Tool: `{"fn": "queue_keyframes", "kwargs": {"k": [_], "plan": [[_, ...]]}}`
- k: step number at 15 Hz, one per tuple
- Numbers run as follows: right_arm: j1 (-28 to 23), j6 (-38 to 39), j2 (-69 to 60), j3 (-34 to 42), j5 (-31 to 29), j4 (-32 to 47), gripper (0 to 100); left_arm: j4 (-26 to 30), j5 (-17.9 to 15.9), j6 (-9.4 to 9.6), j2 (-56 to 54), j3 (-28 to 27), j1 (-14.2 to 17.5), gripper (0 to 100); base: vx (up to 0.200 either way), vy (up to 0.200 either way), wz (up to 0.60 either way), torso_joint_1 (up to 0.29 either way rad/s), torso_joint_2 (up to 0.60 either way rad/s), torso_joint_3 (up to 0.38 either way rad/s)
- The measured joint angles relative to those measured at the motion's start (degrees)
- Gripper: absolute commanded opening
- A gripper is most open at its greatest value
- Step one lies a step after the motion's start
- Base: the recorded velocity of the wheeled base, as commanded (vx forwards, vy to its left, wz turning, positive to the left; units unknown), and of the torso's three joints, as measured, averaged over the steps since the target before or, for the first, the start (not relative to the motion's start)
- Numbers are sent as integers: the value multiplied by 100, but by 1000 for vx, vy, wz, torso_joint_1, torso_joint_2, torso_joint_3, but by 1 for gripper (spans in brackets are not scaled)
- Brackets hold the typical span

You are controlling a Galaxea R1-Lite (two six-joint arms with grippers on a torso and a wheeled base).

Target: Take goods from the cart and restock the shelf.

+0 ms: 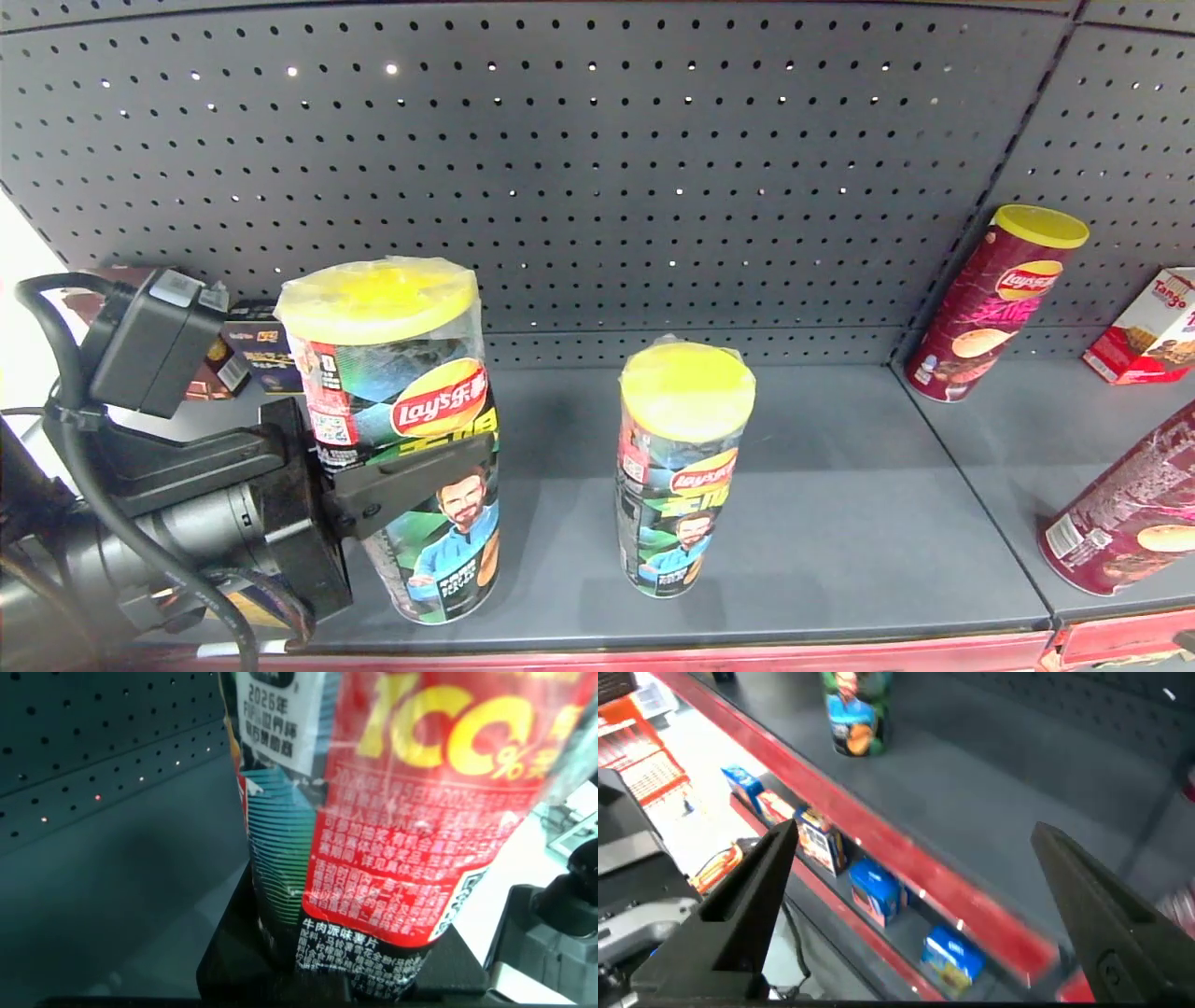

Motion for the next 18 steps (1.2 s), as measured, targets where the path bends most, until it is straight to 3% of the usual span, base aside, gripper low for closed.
{"fn": "queue_keyframes", "kwargs": {"k": [4, 6, 9, 11, 13, 15, 18], "plan": [[-151, 466, -1701, 339, -859, 1663, 100, 5, 7, 57, 0, 30, 13, 0, 0, 0, 0, 0, 0, 0], [-358, 885, -2127, 397, -1091, 1762, 100, 9, 22, 60, -9, 71, 22, 0, 0, 0, 0, 0, 0, 0], [-756, 805, -2370, 424, -1517, 1742, 100, 5, 55, 84, -55, 193, 24, 0, 0, 0, 0, 0, 0, 0], [-1084, 789, -2403, 424, -1740, 1744, 100, 40, 55, 196, -127, 289, 29, 0, 0, 0, 0, 0, 0, 0], [-1602, 795, -2394, 424, -1941, 1712, 100, 41, -6, 218, -179, 405, 11, 0, 0, 0, 0, 0, 0, 0], [-1734, 731, -2381, 438, -2539, 1657, 100, 27, -126, 219, -204, 438, -39, 0, 0, 0, 0, 0, 0, 0], [-1938, 714, -2166, 444, -2587, 1652, 100, -2, -328, 218, -221, 421, -80, 0, 0, 0, 0, 0, 0, 0]]}}
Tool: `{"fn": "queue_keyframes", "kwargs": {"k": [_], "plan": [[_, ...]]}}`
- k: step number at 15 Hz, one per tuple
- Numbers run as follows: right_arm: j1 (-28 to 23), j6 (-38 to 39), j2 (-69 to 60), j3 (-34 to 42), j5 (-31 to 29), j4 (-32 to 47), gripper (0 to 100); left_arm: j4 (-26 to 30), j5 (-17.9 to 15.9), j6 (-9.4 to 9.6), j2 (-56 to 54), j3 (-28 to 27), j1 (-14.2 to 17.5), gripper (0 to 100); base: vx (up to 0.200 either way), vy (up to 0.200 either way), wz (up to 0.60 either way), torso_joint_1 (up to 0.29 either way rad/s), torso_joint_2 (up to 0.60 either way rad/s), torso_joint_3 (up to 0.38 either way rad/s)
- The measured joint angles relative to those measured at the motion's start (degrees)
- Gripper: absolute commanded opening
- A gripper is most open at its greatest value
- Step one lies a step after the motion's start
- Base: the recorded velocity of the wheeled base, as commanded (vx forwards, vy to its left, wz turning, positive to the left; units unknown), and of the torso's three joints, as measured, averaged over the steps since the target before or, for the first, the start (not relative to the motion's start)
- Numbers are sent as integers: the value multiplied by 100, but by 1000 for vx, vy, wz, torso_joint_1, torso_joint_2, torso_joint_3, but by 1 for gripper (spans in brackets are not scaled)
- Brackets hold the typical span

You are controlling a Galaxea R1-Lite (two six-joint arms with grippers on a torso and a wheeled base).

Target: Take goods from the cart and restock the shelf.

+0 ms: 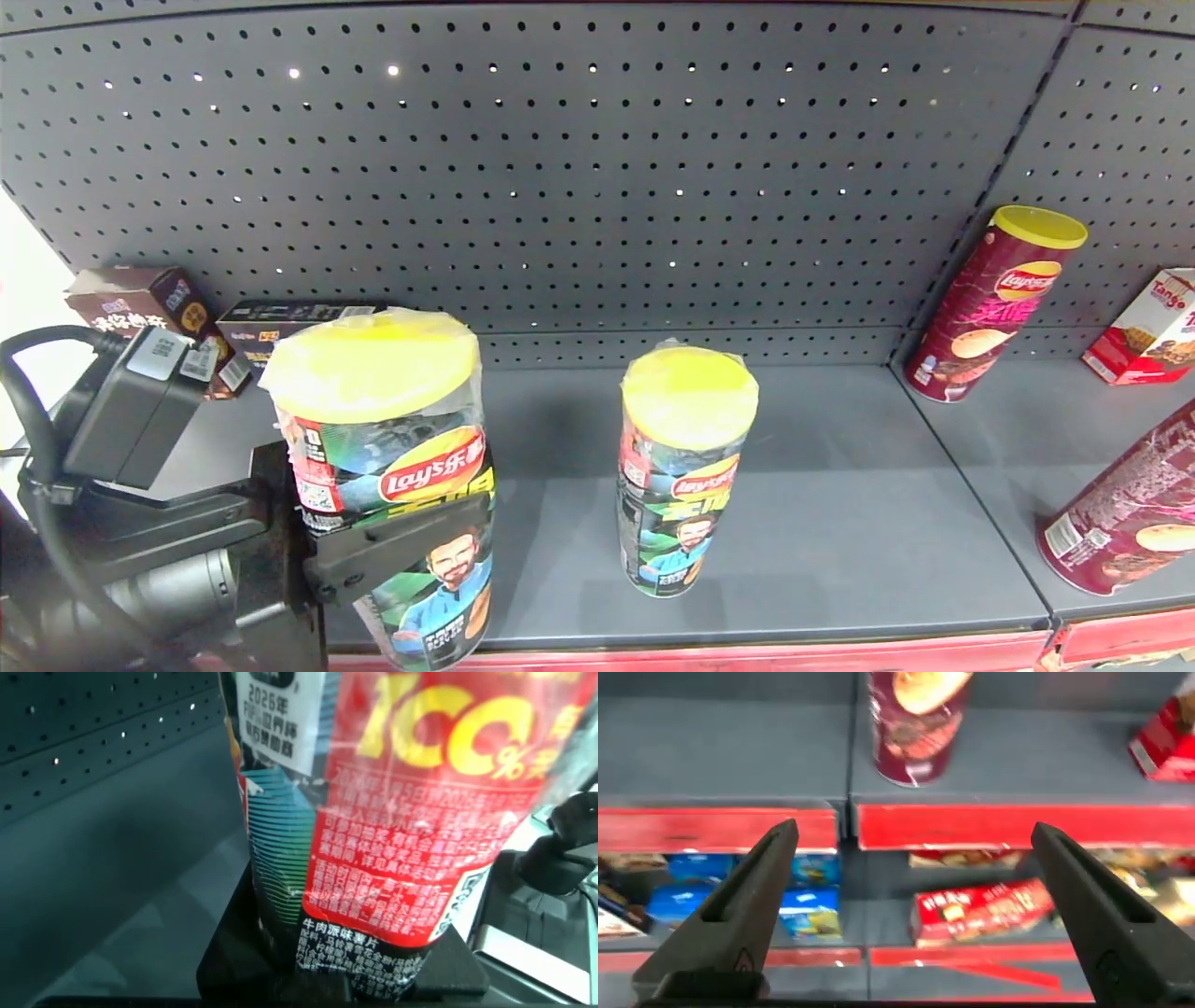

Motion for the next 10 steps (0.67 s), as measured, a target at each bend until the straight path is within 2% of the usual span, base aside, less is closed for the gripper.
{"fn": "queue_keyframes", "kwargs": {"k": [4, 6, 7, 9, 10], "plan": [[-1163, 66, 260, 0, 245, -2, 100, -9, -9, 4, -16, 11, -234, 0, 0, 0, 0, 0, 0, 0], [-1496, 210, 44, 16, 351, -17, 100, -4, -9, -5, -91, 28, -271, 0, 0, 0, 0, 0, 0, 0], [-1515, 256, -44, 39, 571, -101, 100, -6, -6, -10, -143, 41, -276, 0, 0, 0, 0, 0, 0, 0], [-1530, 202, -144, 173, 1819, -478, 100, 0, -6, -18, -221, 54, -286, 0, 0, 0, 0, 0, 0, 0], [-1535, 123, -171, 240, 2128, -471, 100, 7, -9, -18, -245, 54, -289, 0, 0, 0, 0, 0, 0, 0]]}}
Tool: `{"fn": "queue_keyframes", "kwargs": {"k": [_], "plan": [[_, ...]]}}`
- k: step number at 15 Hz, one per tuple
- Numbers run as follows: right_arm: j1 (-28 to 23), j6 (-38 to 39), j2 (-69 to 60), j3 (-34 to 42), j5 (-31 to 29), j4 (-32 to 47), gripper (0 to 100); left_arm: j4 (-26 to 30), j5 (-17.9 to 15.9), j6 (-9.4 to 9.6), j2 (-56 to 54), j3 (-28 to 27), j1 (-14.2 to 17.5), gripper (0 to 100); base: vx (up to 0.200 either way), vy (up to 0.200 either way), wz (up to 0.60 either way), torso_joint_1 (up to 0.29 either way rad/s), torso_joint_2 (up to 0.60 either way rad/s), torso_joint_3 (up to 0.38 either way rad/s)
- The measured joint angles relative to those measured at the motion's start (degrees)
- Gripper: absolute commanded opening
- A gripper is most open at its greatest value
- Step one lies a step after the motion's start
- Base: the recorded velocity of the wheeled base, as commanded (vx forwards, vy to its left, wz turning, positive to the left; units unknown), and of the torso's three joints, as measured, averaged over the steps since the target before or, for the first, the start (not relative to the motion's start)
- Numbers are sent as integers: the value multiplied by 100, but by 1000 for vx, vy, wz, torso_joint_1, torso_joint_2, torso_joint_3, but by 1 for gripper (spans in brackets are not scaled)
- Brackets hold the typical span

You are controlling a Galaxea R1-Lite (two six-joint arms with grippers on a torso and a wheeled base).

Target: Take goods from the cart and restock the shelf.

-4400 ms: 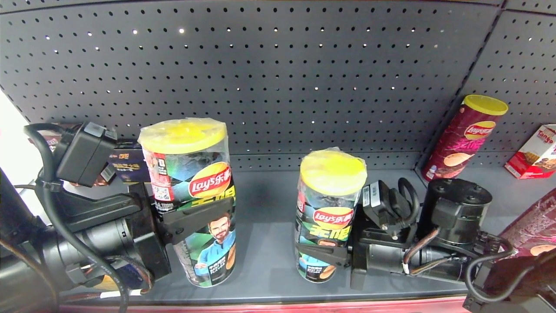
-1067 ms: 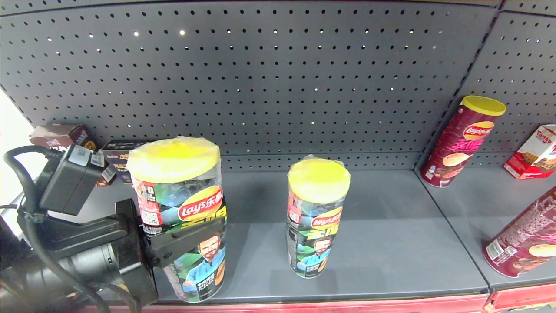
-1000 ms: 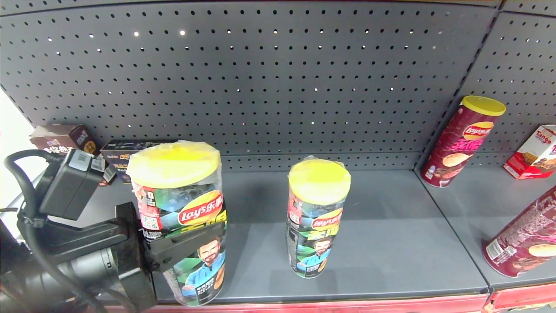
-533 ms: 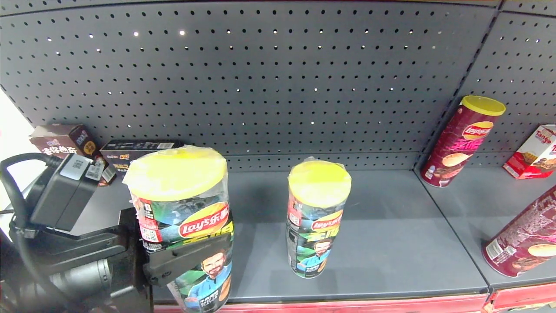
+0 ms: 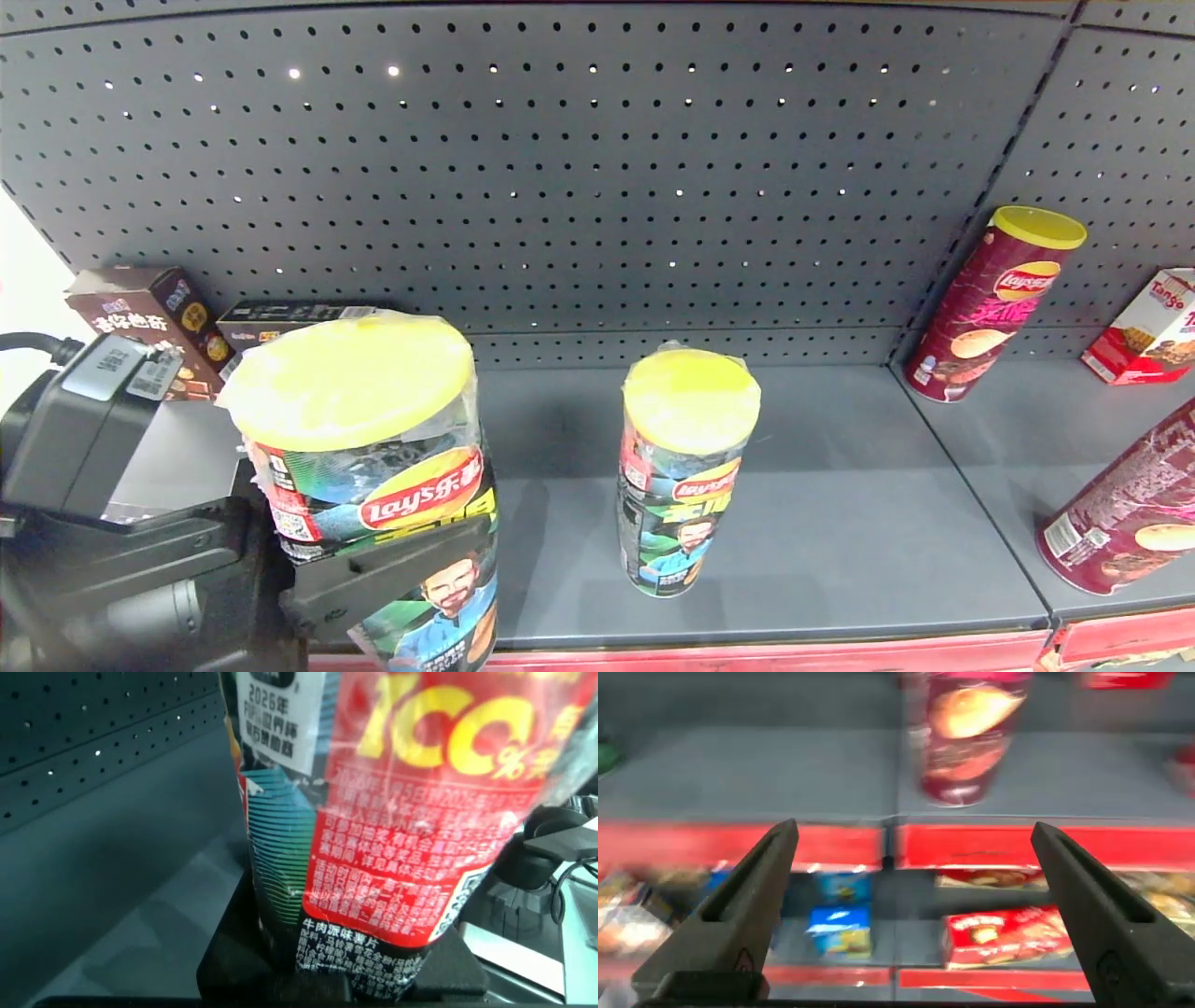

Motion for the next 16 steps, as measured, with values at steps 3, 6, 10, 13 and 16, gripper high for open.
{"fn": "queue_keyframes", "kwargs": {"k": [3, 6, 10, 13, 16], "plan": [[2, 24, -30, 72, -46, 85, 100, 6, -6, -2, -33, -50, 24, 0, 0, 0, 0, 0, 0, 0], [5, 46, -44, 85, -57, 85, 100, 39, -9, -15, -15, -213, 71, 0, 0, 0, 0, 0, 0, 0], [2, 46, -44, 93, -57, 85, 100, 22, 90, 68, 345, -529, 217, 0, 0, 0, 0, 0, 0, 0], [-2, 46, -46, 93, -57, 85, 100, 30, 132, 254, 777, -998, 471, 0, 0, 0, 0, 0, 0, 0], [0, 48, -46, 93, -57, 85, 100, -178, 132, 425, 1323, -1390, 579, 0, 0, 0, 0, 0, 0, 0]]}}
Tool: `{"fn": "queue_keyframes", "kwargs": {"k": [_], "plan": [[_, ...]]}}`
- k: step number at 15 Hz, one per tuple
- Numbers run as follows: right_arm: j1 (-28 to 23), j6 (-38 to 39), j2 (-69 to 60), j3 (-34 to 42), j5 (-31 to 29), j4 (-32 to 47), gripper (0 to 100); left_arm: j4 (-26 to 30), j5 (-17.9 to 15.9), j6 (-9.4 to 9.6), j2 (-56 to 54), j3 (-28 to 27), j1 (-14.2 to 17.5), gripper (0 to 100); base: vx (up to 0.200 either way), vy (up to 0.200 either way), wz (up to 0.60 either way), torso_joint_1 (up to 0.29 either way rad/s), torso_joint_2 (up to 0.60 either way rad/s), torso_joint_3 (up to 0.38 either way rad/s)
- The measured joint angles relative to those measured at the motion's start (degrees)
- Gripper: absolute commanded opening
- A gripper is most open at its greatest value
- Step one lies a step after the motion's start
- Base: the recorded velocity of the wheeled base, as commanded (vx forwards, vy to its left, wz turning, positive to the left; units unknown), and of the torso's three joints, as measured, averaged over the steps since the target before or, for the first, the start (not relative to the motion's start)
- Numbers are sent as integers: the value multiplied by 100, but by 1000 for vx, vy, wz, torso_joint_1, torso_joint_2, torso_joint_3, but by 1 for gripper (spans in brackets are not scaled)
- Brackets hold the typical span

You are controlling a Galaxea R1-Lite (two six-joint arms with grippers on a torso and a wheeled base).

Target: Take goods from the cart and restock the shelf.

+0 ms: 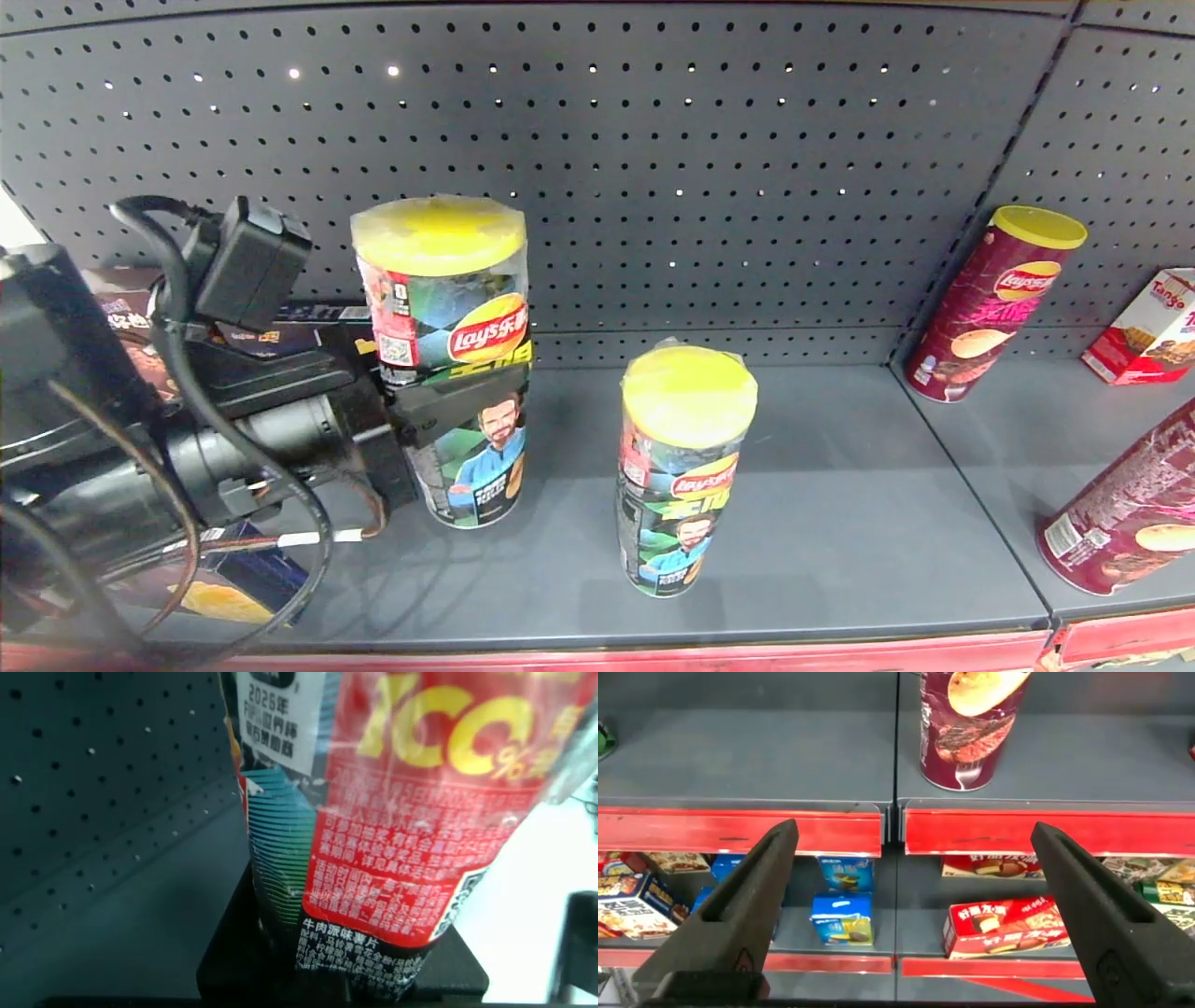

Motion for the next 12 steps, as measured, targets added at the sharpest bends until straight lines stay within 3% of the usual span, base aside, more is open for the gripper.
{"fn": "queue_keyframes", "kwargs": {"k": [3, 7, 12], "plan": [[5, 0, 0, 0, 0, 0, 100, -282, -20, -40, 532, -201, 77, 0, 0, 0, 0, 0, 0, 0], [5, 0, 2, 0, 2, 0, 100, -355, -113, -368, 1196, -499, 149, 0, 0, 0, 0, 0, 0, 0], [0, -1, 2, 0, 0, 0, 100, -757, -178, -388, 2120, -1270, 184, 0, 0, 0, 0, 0, 0, 0]]}}
